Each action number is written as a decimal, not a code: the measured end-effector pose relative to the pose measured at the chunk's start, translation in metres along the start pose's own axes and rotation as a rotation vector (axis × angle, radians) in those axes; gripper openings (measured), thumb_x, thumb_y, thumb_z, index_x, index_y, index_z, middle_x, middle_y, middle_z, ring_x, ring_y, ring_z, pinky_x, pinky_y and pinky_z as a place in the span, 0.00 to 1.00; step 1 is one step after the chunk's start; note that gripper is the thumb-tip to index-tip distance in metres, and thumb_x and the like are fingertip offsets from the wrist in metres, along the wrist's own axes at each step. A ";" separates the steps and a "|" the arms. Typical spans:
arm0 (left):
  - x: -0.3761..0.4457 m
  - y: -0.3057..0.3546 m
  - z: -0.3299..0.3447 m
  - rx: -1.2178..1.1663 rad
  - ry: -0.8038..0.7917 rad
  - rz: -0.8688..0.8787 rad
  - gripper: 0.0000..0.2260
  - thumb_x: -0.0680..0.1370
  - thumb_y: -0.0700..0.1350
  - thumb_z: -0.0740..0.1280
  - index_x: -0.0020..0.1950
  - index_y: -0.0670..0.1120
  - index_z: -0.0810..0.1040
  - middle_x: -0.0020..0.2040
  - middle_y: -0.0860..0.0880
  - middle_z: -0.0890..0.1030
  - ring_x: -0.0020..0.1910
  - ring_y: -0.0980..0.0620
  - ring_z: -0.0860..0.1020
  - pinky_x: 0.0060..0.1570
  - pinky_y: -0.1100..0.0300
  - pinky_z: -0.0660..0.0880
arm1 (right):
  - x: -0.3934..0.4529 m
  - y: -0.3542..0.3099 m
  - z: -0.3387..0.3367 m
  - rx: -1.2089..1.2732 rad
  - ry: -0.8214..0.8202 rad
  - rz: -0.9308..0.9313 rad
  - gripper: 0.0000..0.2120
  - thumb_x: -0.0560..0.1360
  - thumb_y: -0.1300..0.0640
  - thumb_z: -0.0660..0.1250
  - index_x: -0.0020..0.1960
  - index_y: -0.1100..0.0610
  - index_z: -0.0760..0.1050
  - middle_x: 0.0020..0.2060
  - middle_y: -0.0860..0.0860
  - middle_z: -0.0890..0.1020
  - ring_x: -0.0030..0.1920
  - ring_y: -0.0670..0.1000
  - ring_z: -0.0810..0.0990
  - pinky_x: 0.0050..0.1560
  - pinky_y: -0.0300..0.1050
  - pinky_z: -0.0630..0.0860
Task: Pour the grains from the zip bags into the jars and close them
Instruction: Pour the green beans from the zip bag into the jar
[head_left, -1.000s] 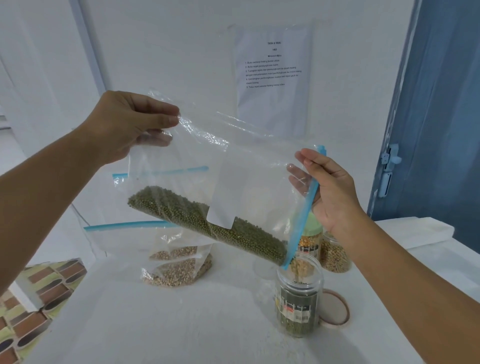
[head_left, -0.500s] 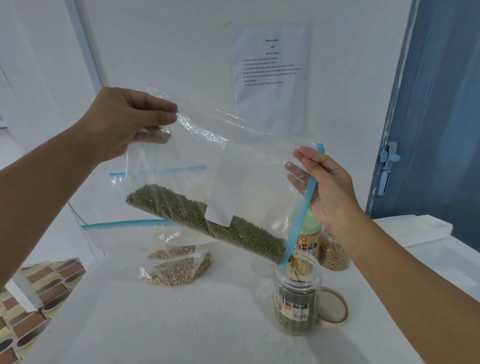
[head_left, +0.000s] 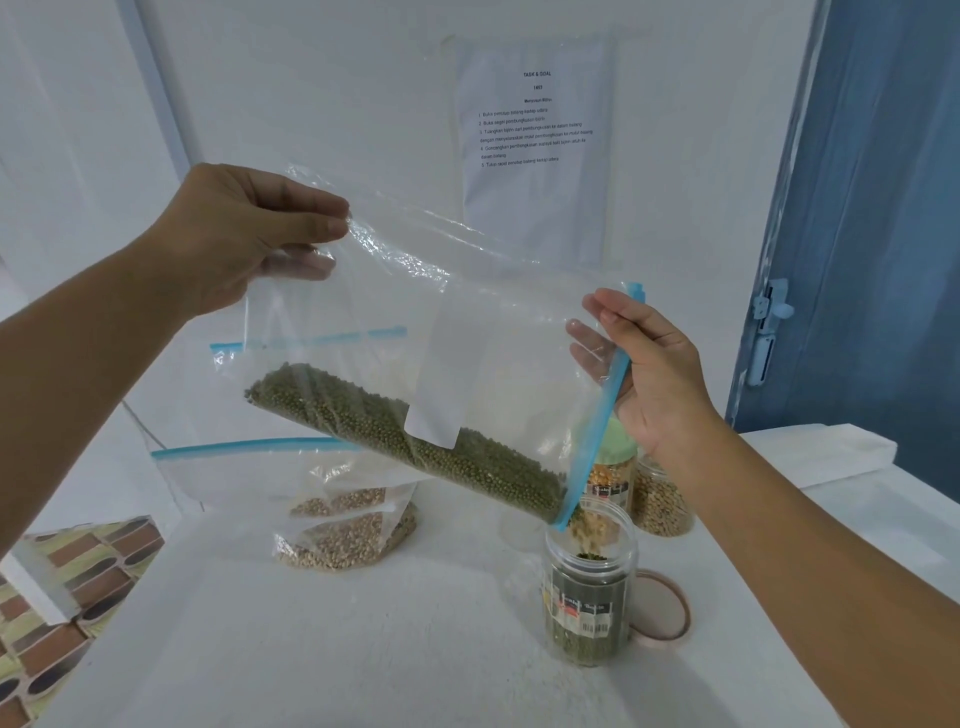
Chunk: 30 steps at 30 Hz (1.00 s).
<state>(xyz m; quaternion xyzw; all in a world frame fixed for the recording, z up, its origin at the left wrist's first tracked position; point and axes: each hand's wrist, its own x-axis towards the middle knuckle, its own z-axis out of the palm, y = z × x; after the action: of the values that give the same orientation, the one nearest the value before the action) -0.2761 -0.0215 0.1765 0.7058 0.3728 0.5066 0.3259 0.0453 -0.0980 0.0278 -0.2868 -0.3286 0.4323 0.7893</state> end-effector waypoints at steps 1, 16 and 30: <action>0.000 0.001 0.000 0.001 -0.001 0.001 0.11 0.72 0.37 0.78 0.54 0.41 0.86 0.56 0.37 0.85 0.35 0.51 0.82 0.46 0.55 0.85 | 0.000 0.000 0.000 0.001 0.000 0.000 0.09 0.80 0.66 0.68 0.55 0.58 0.85 0.57 0.55 0.87 0.55 0.59 0.87 0.52 0.49 0.84; -0.004 0.007 0.004 0.014 -0.017 0.013 0.11 0.71 0.37 0.78 0.53 0.42 0.87 0.56 0.37 0.86 0.36 0.51 0.82 0.46 0.56 0.85 | -0.004 0.000 -0.005 0.005 0.004 -0.005 0.09 0.81 0.66 0.68 0.56 0.58 0.85 0.58 0.55 0.87 0.55 0.59 0.87 0.51 0.48 0.84; -0.007 0.011 0.005 0.025 -0.012 0.017 0.12 0.71 0.38 0.79 0.54 0.41 0.87 0.55 0.38 0.86 0.36 0.50 0.83 0.47 0.56 0.85 | -0.007 -0.001 -0.004 0.011 0.010 -0.003 0.09 0.80 0.66 0.68 0.56 0.58 0.85 0.57 0.55 0.87 0.55 0.59 0.87 0.52 0.48 0.84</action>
<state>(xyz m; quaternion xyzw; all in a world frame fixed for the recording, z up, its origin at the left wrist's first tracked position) -0.2710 -0.0330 0.1810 0.7161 0.3710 0.5003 0.3151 0.0463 -0.1056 0.0240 -0.2840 -0.3227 0.4314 0.7932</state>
